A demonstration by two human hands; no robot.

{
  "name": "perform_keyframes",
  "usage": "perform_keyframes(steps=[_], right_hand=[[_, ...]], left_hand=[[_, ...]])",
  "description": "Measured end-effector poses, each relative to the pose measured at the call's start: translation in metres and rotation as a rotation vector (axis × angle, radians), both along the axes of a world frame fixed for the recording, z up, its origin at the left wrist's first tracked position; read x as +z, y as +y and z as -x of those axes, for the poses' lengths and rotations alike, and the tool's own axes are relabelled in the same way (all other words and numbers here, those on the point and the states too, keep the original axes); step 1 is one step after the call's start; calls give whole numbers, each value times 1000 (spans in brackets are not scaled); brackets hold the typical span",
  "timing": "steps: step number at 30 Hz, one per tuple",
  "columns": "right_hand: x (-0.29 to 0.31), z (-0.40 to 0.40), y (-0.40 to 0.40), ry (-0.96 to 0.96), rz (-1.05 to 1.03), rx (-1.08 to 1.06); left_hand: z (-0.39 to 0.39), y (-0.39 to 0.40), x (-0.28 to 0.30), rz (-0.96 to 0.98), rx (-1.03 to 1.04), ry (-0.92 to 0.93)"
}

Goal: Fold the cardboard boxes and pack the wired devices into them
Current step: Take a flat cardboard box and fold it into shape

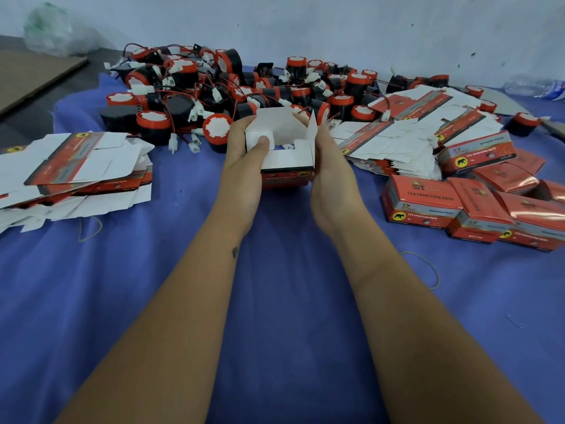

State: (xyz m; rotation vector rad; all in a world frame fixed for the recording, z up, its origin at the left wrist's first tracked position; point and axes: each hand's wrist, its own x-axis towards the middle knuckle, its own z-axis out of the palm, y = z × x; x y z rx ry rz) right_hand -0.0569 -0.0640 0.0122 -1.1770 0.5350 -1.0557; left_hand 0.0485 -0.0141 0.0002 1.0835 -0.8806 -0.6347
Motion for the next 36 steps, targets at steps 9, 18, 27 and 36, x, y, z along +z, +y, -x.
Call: perform_keyframes(steps=[9,18,27,36], right_hand=[[-6,3,-4,80,108,-56],[-7,3,-4,-94,-12,6],[-5,6,-2,66,109,-10],[-9,7,-1,348,354,-271]], left_hand=[[1,2,1,-7,-36,-46],[2,5,2,52,-116,-11],[0,3,1,10,-139,-14],[-1,2,-3,-63,1,-144]])
